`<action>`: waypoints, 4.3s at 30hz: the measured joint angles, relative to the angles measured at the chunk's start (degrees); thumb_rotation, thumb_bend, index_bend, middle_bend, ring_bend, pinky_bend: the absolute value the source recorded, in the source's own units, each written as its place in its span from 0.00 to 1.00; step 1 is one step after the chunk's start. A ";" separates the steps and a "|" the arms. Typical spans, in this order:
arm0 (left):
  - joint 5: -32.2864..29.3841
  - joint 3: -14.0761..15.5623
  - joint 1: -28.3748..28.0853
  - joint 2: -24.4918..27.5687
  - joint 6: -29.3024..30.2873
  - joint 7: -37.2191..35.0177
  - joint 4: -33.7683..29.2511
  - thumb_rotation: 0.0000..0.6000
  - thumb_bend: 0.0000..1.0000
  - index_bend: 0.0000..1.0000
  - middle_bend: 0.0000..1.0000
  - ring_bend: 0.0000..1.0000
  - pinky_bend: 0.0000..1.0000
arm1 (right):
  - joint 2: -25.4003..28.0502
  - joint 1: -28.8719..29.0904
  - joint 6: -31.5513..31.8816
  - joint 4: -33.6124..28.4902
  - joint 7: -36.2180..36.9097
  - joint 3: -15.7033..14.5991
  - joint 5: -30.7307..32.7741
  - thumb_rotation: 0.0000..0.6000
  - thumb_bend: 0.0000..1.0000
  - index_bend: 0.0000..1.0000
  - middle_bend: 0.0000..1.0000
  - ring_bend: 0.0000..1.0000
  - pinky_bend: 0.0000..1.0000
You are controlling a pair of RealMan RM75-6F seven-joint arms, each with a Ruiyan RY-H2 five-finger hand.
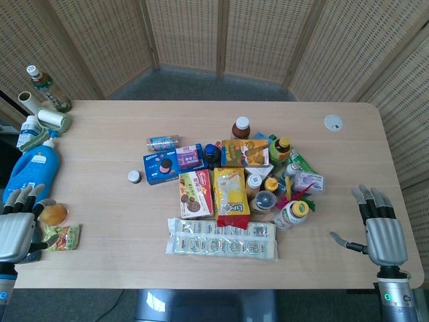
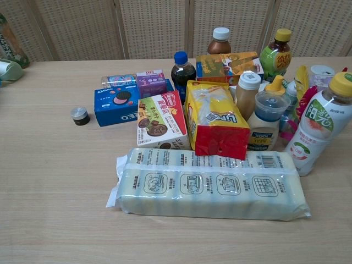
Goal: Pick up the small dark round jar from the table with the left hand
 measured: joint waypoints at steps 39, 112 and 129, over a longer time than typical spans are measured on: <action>-27.85 -9.96 -25.47 -19.60 -27.31 12.69 27.44 1.00 0.18 0.30 0.00 0.00 0.00 | 0.81 -4.07 1.68 1.92 3.27 -0.07 3.14 0.57 0.15 0.00 0.00 0.00 0.00; -39.29 -11.41 -41.08 -42.51 -39.55 12.16 58.58 1.00 0.26 0.64 0.05 0.03 0.00 | 1.99 -7.82 1.59 3.79 5.35 1.29 6.67 0.56 0.15 0.00 0.00 0.00 0.00; -37.21 -16.50 -37.27 -25.29 -32.27 6.00 30.94 1.00 0.27 0.64 0.06 0.04 0.00 | -1.53 -5.05 -2.16 6.32 6.70 1.42 5.92 0.56 0.15 0.00 0.00 0.00 0.00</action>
